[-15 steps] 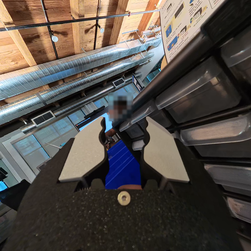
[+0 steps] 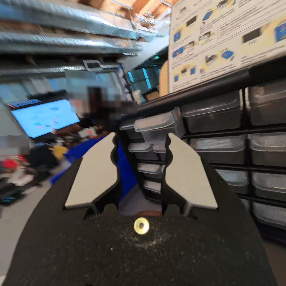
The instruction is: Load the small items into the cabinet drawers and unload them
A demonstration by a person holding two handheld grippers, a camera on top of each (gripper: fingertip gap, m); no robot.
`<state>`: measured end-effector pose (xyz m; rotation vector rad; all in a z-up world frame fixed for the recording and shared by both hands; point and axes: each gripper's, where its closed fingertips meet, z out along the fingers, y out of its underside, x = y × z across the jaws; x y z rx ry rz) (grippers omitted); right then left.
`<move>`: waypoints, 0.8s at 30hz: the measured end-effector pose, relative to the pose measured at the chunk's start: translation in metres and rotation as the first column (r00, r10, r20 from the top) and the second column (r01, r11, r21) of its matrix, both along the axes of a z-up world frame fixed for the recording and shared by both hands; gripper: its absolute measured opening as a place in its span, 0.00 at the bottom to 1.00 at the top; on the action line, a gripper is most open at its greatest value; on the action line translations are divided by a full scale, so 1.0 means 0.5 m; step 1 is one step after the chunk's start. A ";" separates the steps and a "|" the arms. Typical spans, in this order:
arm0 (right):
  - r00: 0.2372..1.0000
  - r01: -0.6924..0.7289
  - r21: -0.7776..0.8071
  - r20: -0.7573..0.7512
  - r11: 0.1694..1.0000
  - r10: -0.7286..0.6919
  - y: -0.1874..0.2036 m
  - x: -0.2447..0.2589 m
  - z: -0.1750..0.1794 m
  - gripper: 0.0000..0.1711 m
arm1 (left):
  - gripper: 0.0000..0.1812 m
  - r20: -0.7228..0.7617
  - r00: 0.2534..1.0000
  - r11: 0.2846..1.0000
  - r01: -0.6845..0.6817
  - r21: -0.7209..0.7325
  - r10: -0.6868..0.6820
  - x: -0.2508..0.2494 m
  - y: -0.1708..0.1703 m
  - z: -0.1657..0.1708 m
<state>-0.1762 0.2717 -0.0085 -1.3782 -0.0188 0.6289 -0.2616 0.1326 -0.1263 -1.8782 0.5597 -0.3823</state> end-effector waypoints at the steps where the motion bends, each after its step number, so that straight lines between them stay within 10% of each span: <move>1: 0.994 0.082 -0.020 0.075 0.996 -0.080 0.001 0.009 -0.008 0.36 | 0.41 0.001 1.000 1.000 0.000 -0.001 0.000 0.000 0.000 0.000; 8: 0.837 0.392 0.038 0.401 0.919 -0.373 0.024 0.016 -0.001 0.46 | 0.40 -0.004 1.000 1.000 -0.004 0.001 0.004 -0.002 -0.001 0.000; 24: 0.764 0.516 0.028 0.436 0.856 -0.475 0.035 0.023 -0.022 0.36 | 0.40 0.008 1.000 1.000 -0.015 -0.024 0.015 -0.012 0.007 -0.006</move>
